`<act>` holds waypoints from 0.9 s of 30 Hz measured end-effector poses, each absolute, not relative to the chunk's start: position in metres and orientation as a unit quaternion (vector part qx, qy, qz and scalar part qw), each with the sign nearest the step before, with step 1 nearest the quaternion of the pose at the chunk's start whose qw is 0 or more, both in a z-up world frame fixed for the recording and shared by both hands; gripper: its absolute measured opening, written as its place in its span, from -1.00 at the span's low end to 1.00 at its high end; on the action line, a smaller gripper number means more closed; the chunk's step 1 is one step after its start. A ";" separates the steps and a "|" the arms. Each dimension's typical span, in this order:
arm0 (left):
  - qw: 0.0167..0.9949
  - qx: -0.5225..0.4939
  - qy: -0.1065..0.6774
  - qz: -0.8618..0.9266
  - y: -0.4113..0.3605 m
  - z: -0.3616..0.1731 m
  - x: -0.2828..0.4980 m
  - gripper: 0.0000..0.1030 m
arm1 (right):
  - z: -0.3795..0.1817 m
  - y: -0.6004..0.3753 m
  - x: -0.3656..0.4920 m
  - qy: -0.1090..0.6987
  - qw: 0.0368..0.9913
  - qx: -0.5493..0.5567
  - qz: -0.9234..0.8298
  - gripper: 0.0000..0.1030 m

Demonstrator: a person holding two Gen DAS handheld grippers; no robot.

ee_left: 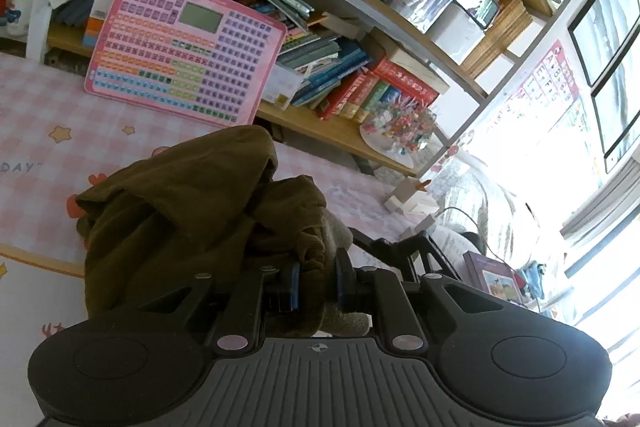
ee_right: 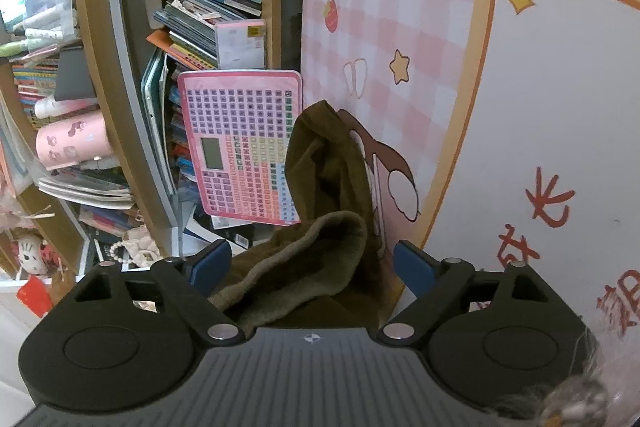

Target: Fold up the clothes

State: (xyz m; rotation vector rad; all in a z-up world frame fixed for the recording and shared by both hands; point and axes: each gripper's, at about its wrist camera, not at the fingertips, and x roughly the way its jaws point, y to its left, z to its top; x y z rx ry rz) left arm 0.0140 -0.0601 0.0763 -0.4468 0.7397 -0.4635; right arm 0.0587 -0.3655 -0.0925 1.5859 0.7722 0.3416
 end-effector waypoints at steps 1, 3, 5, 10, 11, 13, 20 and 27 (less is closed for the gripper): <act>0.882 -0.215 0.356 -0.222 -0.060 0.076 0.013 -0.71 | -0.093 -0.364 0.060 0.338 0.621 0.692 0.149 0.67; 0.882 -0.215 0.356 -0.220 -0.058 0.076 0.010 -0.71 | -0.094 -0.360 0.064 0.343 0.616 0.693 0.151 0.64; 0.883 -0.217 0.356 -0.218 -0.057 0.077 0.007 -0.71 | -0.095 -0.355 0.071 0.349 0.612 0.692 0.153 0.60; 0.882 -0.225 0.352 -0.220 -0.053 0.078 0.001 -0.74 | -0.107 -0.334 0.087 0.383 0.576 0.705 0.155 0.55; 0.881 -0.226 0.351 -0.224 -0.053 0.078 0.000 -0.78 | -0.110 -0.327 0.090 0.390 0.570 0.706 0.154 0.52; 0.879 -0.223 0.354 -0.229 -0.053 0.078 -0.001 -0.85 | -0.114 -0.317 0.094 0.399 0.564 0.706 0.155 0.35; 0.899 -0.141 0.367 -0.191 -0.057 0.071 -0.003 -0.93 | -0.114 -0.313 0.100 0.386 0.588 0.696 0.144 -0.81; 0.895 -0.083 0.401 -0.174 -0.068 0.049 0.004 -0.87 | -0.104 -0.317 0.096 0.384 0.621 0.663 0.164 -0.82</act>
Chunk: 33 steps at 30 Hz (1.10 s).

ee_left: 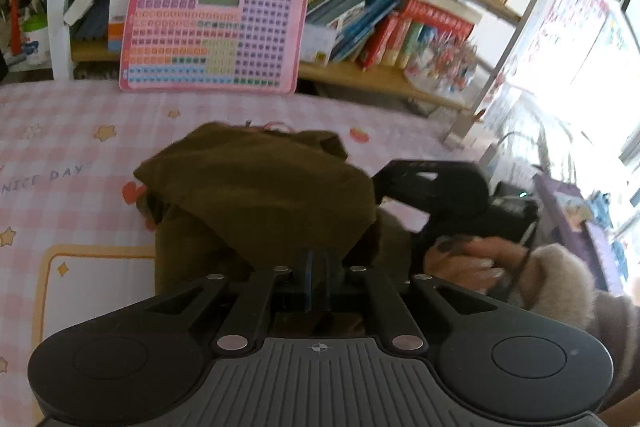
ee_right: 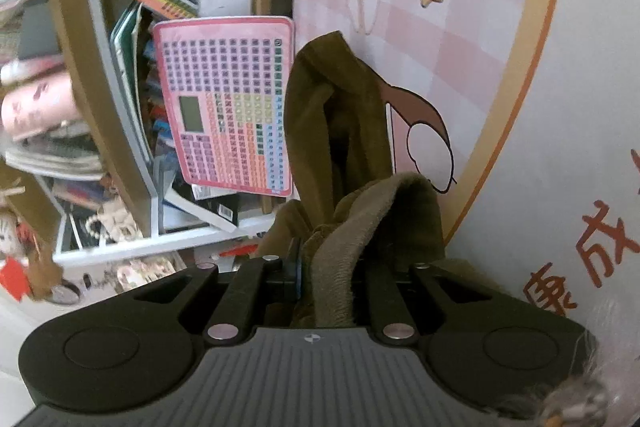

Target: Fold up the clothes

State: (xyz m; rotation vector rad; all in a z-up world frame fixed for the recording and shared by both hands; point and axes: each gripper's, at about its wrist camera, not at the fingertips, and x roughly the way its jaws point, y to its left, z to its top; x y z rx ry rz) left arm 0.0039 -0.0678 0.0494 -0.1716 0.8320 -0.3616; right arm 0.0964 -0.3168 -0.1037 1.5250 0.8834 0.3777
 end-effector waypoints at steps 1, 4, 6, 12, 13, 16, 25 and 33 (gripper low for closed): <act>0.896 -0.083 0.401 -0.172 -0.066 0.049 0.003 -0.87 | -0.103 -0.317 0.095 0.383 0.624 0.661 0.164 -0.82; 0.898 -0.084 0.400 -0.165 -0.061 0.048 0.001 -0.85 | -0.090 -0.321 0.090 0.367 0.646 0.647 0.172 -0.83; 0.899 -0.088 0.399 -0.157 -0.055 0.048 0.000 -0.85 | -0.072 -0.326 0.089 0.344 0.674 0.627 0.184 -0.84; 0.903 -0.106 0.387 -0.151 -0.045 0.050 0.002 -0.84 | 0.017 -0.361 0.085 0.235 0.784 0.541 0.195 -0.84; 0.903 -0.110 0.386 -0.155 -0.043 0.049 0.004 -0.84 | 0.033 -0.368 0.085 0.215 0.801 0.523 0.195 -0.84; 0.898 -0.120 0.387 -0.171 -0.043 0.046 0.012 -0.84 | 0.088 -0.349 0.083 0.236 0.886 0.335 0.215 -0.85; 0.893 -0.122 0.362 -0.238 -0.036 0.051 0.025 -0.84 | 0.075 -0.337 0.057 0.312 0.875 0.336 0.153 -0.87; 0.887 -0.140 0.359 -0.256 0.014 0.051 0.032 -0.84 | 0.190 -0.378 0.027 0.046 0.945 0.322 0.013 -0.88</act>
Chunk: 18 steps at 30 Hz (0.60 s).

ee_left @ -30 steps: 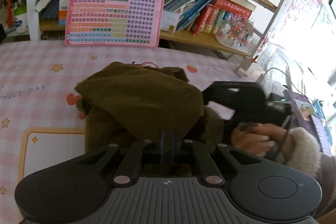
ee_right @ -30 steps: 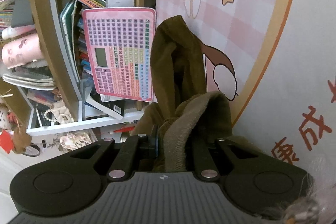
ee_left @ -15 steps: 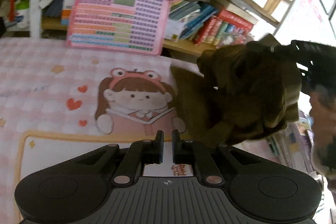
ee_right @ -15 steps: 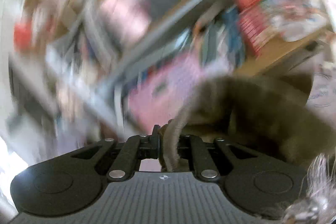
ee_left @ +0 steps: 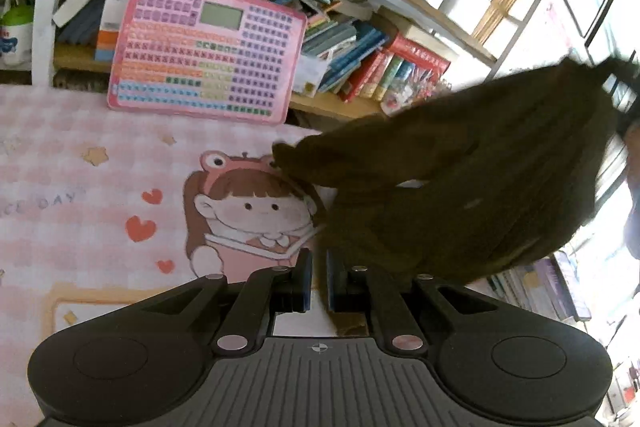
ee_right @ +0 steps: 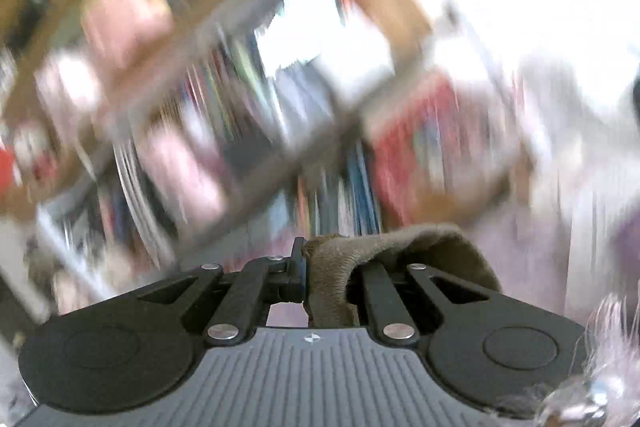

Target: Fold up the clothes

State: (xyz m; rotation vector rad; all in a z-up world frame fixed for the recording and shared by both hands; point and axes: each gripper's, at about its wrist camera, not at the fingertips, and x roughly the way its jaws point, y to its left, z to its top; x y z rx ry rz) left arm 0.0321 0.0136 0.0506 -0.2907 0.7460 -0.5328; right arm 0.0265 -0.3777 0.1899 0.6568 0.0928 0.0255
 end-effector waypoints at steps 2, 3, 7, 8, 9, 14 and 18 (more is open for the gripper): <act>0.887 -0.142 0.352 -0.263 0.026 0.054 0.034 -0.84 | 0.234 -0.362 0.009 -0.037 0.962 0.272 -0.001 -0.88; 0.888 -0.145 0.348 -0.265 0.034 0.054 0.034 -0.84 | 0.256 -0.347 0.000 -0.078 0.966 0.246 -0.003 -0.88; 0.889 -0.162 0.341 -0.260 0.068 0.053 0.037 -0.84 | 0.295 -0.281 -0.021 -0.135 0.974 0.176 0.043 -0.88; 0.889 -0.167 0.341 -0.255 0.079 0.051 0.037 -0.84 | 0.293 -0.262 -0.015 -0.109 0.978 0.166 0.061 -0.88; 0.889 -0.173 0.341 -0.250 0.090 0.049 0.037 -0.84 | 0.290 -0.242 -0.010 -0.083 0.981 0.155 0.079 -0.88; 0.886 -0.209 0.356 -0.212 0.145 0.033 0.034 -0.84 | 0.156 -0.150 0.071 0.243 0.944 0.189 0.115 -0.87; 0.884 -0.219 0.372 -0.181 0.180 0.024 0.021 -0.84 | 0.044 -0.092 0.113 0.423 0.883 0.191 0.068 -0.83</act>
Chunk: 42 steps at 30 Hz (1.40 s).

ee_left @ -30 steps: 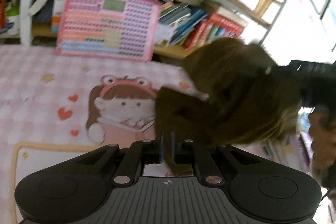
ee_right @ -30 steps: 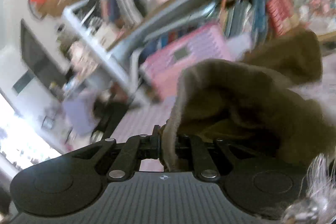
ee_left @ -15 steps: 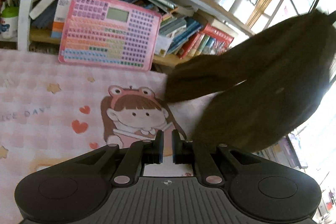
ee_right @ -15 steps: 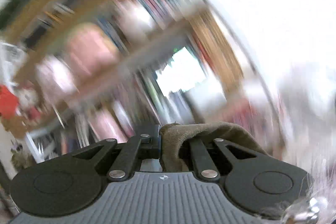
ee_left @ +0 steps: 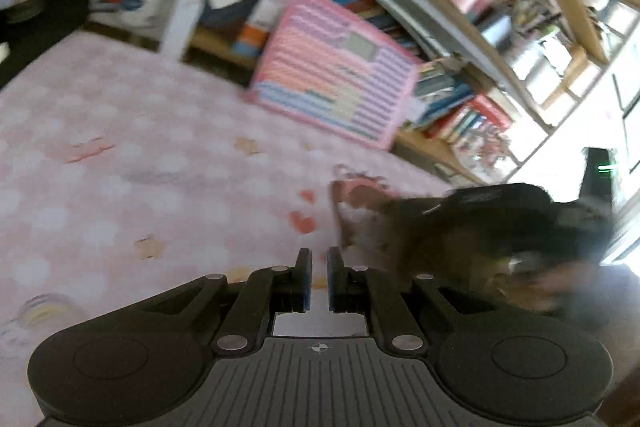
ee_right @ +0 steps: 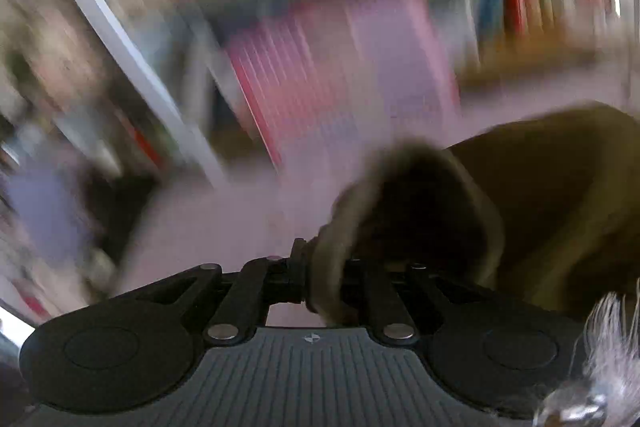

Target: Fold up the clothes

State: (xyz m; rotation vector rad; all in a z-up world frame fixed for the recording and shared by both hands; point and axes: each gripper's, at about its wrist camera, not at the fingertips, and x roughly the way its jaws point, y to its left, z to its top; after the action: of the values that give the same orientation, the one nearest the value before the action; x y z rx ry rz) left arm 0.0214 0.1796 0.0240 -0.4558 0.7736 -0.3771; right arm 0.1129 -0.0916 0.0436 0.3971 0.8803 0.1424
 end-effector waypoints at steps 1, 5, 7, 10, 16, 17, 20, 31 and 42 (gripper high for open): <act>0.884 -0.218 0.375 -0.175 0.186 0.023 0.018 -0.84 | 0.031 -0.081 0.122 0.436 0.875 0.197 0.068 -0.83; 0.885 -0.210 0.384 -0.159 0.201 0.021 0.011 -0.84 | 0.027 -0.034 0.147 0.432 0.884 0.151 0.099 -0.65; 0.886 -0.207 0.384 -0.157 0.205 0.021 0.010 -0.80 | 0.027 -0.012 0.152 0.432 0.886 0.119 0.117 -0.09; 0.889 -0.203 0.380 -0.155 0.209 0.022 0.013 -0.71 | 0.016 -0.008 0.135 0.450 0.876 0.115 0.129 -0.09; 0.892 -0.194 0.377 -0.158 0.205 0.019 0.032 -0.70 | 0.020 -0.021 0.090 0.447 0.869 0.141 0.160 -0.08; 0.892 -0.191 0.376 -0.160 0.204 0.018 0.035 -0.67 | 0.025 -0.026 0.080 0.440 0.872 0.143 0.162 -0.08; 0.894 -0.184 0.375 -0.166 0.196 0.019 0.044 -0.39 | 0.037 -0.044 0.049 0.412 0.888 0.137 0.153 -0.06; 0.901 -0.121 0.372 -0.190 0.169 0.016 0.059 -0.21 | -0.006 -0.082 0.003 0.422 0.903 0.062 0.046 0.00; 0.908 -0.029 0.359 -0.214 0.138 0.015 0.060 -0.21 | -0.036 -0.072 -0.011 0.470 0.880 -0.034 0.055 -0.26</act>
State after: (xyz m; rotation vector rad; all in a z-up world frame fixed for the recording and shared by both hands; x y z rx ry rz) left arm 0.0599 0.1379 0.0150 -0.0608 0.7419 -0.4420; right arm -0.0115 -0.0724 -0.0364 -0.0715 0.9802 0.1150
